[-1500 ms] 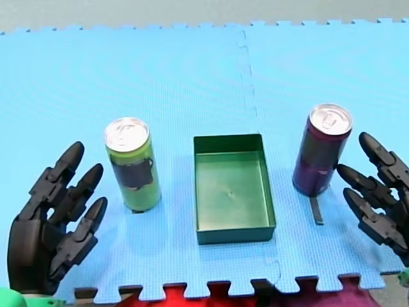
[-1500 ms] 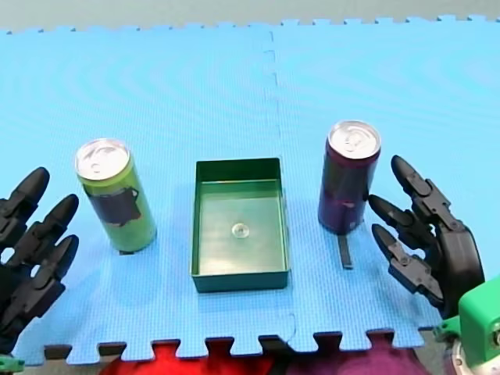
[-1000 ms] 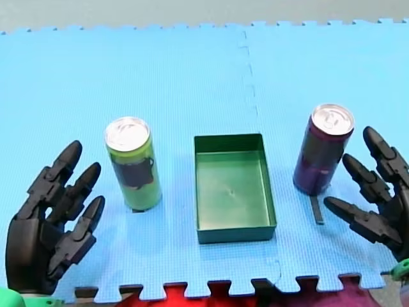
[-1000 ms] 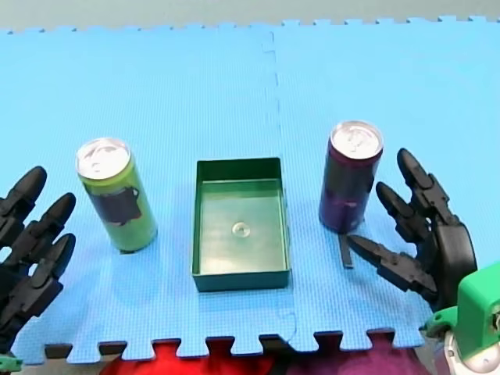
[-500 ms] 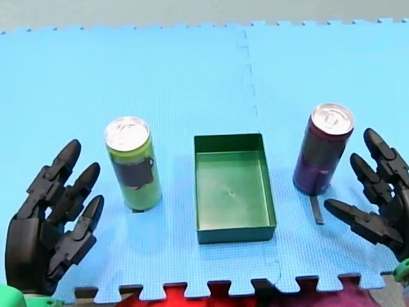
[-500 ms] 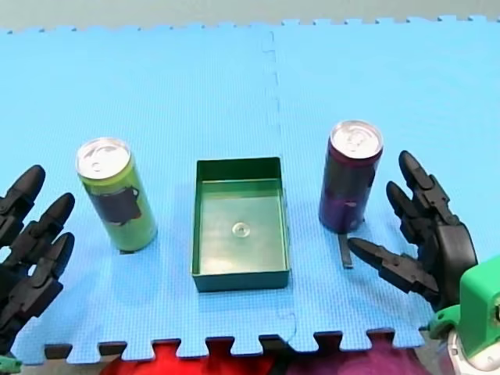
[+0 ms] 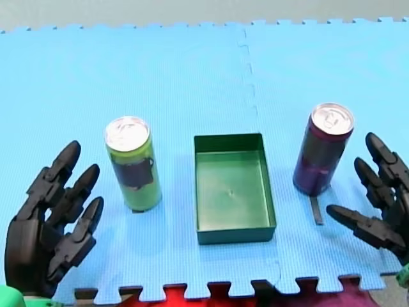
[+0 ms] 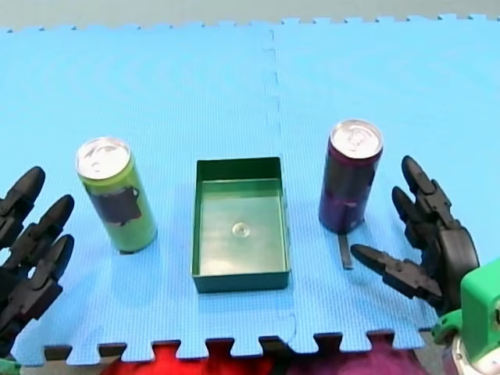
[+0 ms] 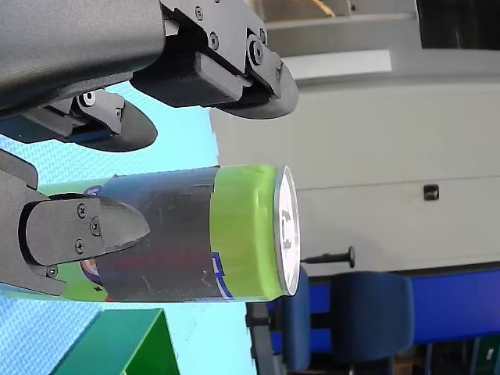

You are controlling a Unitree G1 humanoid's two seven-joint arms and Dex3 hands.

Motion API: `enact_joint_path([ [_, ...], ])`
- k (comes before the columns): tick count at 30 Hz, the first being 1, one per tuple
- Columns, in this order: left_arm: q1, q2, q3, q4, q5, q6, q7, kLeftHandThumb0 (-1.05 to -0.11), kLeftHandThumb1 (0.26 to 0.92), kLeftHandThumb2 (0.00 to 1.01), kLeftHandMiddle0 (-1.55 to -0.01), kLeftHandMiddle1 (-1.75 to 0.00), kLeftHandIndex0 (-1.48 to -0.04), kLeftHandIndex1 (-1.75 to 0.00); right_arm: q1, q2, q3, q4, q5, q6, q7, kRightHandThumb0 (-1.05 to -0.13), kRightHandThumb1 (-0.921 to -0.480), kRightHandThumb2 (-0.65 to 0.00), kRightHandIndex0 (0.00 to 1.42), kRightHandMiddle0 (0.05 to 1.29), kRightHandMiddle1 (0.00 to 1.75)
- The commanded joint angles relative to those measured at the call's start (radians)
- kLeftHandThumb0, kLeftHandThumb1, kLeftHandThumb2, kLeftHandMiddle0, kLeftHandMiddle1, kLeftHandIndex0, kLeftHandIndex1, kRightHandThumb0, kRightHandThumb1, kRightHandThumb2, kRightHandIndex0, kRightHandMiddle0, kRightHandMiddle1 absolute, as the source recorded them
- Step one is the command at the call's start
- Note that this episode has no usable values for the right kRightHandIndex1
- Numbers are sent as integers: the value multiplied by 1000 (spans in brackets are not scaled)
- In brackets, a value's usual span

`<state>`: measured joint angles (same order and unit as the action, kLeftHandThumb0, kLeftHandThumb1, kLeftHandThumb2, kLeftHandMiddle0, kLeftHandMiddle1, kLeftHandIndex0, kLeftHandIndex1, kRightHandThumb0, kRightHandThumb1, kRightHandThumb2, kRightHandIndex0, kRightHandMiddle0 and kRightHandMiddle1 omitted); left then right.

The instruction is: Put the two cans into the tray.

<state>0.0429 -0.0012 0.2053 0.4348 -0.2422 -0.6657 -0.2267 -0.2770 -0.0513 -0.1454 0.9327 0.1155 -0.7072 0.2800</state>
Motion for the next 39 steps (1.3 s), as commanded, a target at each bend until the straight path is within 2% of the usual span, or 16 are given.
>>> enact_joint_path([
  [1, 2, 2, 1, -6, -4, 4, -1, -1048, 921, 410, -484, 0, -383, 0, -12, -12, 1, 15, -6, -11, -1, -1048, -669, -10, 160, 172, 1],
  [5, 3, 1, 2, -6, -6, 4, -2, -1048, 921, 406, -485, -1, -384, -1, -32, -23, 12, 38, -32, -11, -12, -1048, -677, -12, 164, 174, 2],
  [10, 0, -1, 4, 2, -3, -2, 0, -1048, 921, 401, -487, -2, -386, -2, -71, -31, 22, 74, -63, -3, -46, -1048, -692, -16, 168, 177, 3],
  [18, -1, -1, 6, 6, -6, -6, -4, -1048, 921, 396, -490, -3, -390, -3, -113, -54, 34, 131, -97, -23, -62, -1048, -720, -22, 173, 178, 2],
  [22, -2, 0, 7, 8, -6, -8, -5, -1048, 921, 394, -490, -3, -390, -3, -131, -54, 37, 149, -105, -34, -73, -1048, -734, -24, 176, 179, 2],
  [31, 2, 4, 10, 0, -8, -6, -8, -1048, 921, 395, -491, -3, -392, -3, -146, -48, 45, 163, -118, -55, -101, -1048, -769, -26, 193, 196, 8],
  [39, 5, 4, 10, -3, -6, -6, -6, -1048, 921, 396, -491, -3, -392, -2, -159, -48, 53, 156, -128, -48, -117, -1048, -800, -28, 204, 208, 10],
])
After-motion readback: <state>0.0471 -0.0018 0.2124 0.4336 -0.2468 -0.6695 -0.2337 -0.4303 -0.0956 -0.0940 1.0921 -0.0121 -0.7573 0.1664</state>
